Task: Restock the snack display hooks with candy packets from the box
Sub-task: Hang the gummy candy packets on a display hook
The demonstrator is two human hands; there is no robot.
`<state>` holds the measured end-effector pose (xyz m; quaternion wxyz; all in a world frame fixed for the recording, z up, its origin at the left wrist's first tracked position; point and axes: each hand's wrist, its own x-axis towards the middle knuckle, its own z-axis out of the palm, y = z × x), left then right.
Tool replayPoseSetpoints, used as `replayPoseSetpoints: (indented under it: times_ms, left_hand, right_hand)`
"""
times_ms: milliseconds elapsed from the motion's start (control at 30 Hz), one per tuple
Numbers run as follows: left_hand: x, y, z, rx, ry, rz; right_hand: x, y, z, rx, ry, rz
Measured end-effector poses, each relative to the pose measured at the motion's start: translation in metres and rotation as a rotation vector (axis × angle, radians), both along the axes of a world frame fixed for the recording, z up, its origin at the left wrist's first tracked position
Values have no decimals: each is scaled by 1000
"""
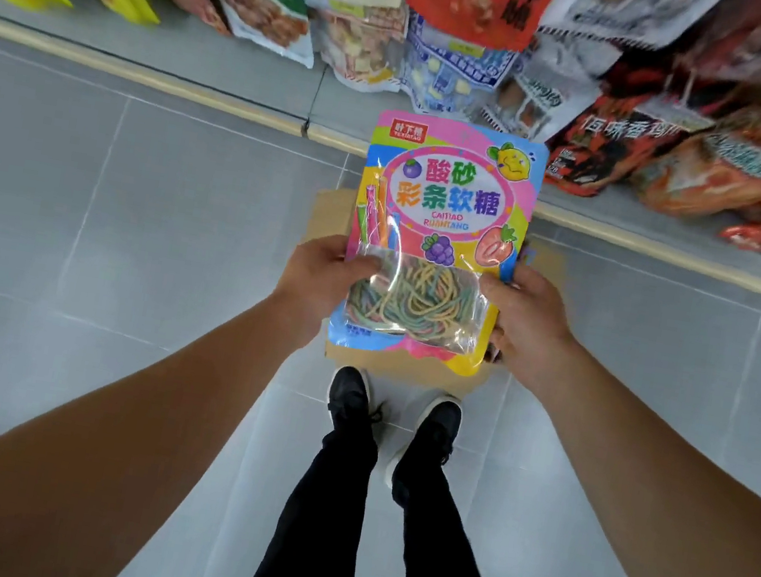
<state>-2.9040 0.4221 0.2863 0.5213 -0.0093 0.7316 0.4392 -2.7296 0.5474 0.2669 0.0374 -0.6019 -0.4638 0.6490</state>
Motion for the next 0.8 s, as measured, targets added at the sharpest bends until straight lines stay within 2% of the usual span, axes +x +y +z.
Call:
replayPoseSetpoints:
  times_ms: [267, 567, 800]
  left_hand:
    - [48, -10, 160, 194, 78, -97]
    - [127, -19, 311, 430, 309, -224]
    - [179, -22, 425, 618, 473, -261]
  right_hand:
    - [52, -9, 162, 201, 64, -62]
    - [142, -20, 318, 436, 237, -60]
    - [195, -29, 441, 617, 355, -135]
